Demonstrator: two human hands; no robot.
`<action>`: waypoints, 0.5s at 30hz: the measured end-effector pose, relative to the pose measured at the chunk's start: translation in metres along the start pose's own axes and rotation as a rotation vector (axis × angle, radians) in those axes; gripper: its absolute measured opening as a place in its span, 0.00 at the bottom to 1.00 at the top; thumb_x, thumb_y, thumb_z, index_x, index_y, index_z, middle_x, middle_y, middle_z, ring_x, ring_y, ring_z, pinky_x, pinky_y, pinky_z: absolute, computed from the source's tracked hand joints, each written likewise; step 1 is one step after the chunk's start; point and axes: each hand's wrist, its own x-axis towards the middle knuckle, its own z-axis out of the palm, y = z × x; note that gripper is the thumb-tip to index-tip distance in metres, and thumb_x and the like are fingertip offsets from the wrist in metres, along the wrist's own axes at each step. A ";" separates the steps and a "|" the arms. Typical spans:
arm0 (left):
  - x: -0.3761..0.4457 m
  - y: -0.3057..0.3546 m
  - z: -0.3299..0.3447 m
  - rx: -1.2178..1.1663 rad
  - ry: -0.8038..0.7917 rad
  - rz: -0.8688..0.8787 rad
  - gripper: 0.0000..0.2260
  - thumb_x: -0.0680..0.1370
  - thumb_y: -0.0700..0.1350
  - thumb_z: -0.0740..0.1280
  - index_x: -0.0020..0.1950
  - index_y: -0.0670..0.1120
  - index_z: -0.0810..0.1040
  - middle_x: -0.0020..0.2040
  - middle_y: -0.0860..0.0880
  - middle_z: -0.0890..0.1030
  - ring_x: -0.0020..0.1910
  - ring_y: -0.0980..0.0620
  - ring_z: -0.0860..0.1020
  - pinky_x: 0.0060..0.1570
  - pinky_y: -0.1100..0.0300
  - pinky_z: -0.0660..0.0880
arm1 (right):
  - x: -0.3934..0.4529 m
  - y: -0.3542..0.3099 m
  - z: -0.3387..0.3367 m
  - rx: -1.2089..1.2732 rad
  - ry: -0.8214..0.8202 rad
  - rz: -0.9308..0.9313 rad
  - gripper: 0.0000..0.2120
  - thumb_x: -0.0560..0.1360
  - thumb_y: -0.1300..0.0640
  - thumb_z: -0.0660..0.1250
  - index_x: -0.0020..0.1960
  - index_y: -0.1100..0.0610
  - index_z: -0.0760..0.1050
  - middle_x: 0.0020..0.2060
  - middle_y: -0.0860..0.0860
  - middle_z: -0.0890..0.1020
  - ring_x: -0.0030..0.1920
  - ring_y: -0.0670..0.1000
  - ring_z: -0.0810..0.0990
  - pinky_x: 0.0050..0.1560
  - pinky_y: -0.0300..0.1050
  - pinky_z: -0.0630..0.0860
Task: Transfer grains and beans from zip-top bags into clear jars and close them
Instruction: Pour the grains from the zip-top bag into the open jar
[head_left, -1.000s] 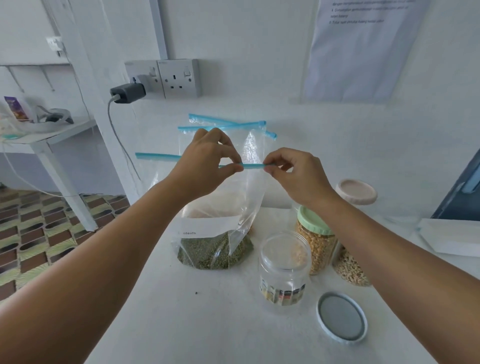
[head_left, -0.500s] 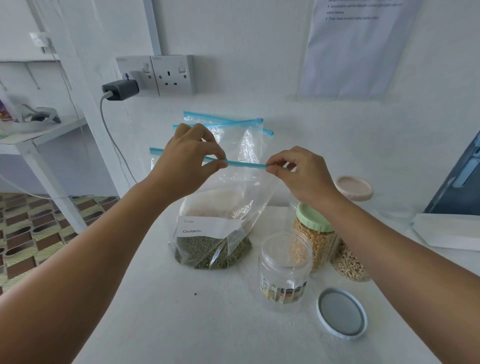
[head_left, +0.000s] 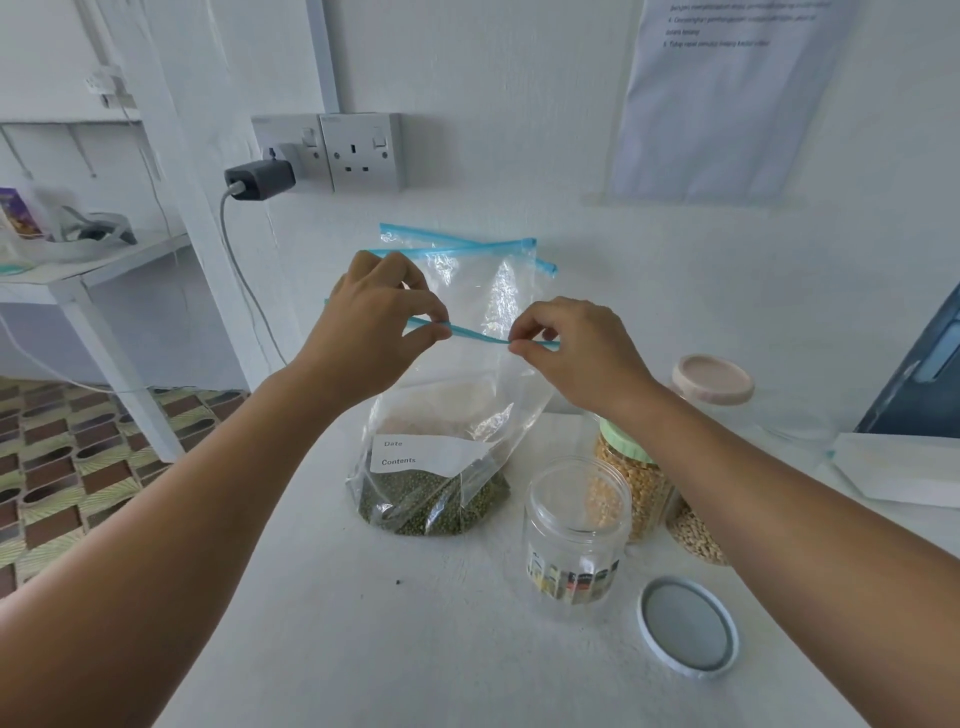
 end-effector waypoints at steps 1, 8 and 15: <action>-0.001 -0.001 -0.001 0.007 -0.001 0.002 0.09 0.79 0.51 0.74 0.57 0.50 0.88 0.57 0.49 0.76 0.61 0.45 0.68 0.60 0.51 0.68 | 0.000 0.000 0.000 0.008 -0.006 0.002 0.02 0.78 0.51 0.73 0.50 0.48 0.84 0.46 0.44 0.84 0.46 0.48 0.80 0.55 0.56 0.78; -0.011 -0.025 -0.015 0.070 0.005 -0.067 0.11 0.78 0.52 0.74 0.59 0.51 0.87 0.59 0.48 0.77 0.62 0.43 0.69 0.59 0.52 0.66 | -0.007 0.011 -0.001 -0.011 -0.003 0.044 0.02 0.80 0.52 0.71 0.52 0.48 0.83 0.46 0.43 0.82 0.45 0.48 0.80 0.54 0.54 0.80; -0.022 -0.048 -0.025 0.069 0.021 -0.110 0.11 0.77 0.53 0.75 0.57 0.50 0.88 0.56 0.49 0.76 0.60 0.41 0.69 0.60 0.49 0.68 | -0.011 0.017 0.000 -0.004 -0.006 0.083 0.01 0.80 0.55 0.71 0.51 0.49 0.81 0.46 0.43 0.81 0.47 0.48 0.79 0.54 0.55 0.79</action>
